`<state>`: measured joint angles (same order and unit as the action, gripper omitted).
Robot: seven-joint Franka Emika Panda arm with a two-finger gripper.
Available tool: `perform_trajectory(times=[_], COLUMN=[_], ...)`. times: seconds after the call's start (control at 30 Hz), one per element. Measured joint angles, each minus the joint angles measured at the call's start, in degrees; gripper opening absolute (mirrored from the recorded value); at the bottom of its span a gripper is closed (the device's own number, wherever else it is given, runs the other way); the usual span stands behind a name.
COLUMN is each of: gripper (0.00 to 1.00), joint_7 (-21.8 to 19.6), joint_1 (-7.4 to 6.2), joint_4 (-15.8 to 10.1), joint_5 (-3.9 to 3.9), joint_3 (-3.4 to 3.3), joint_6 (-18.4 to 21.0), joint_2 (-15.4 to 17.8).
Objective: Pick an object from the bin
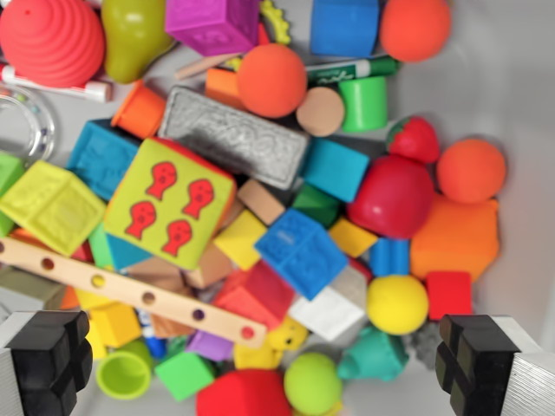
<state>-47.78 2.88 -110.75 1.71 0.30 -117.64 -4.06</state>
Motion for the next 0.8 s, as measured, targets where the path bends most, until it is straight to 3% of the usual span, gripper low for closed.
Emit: perform_trajectory(times=[0.8], gripper=[1.00], joint_7=[-2.1], joint_1=[-0.32], joint_4=[-0.9], joint_5=[0.00], joint_3=[0.04], joint_6=[-0.7], joint_2=[-0.2])
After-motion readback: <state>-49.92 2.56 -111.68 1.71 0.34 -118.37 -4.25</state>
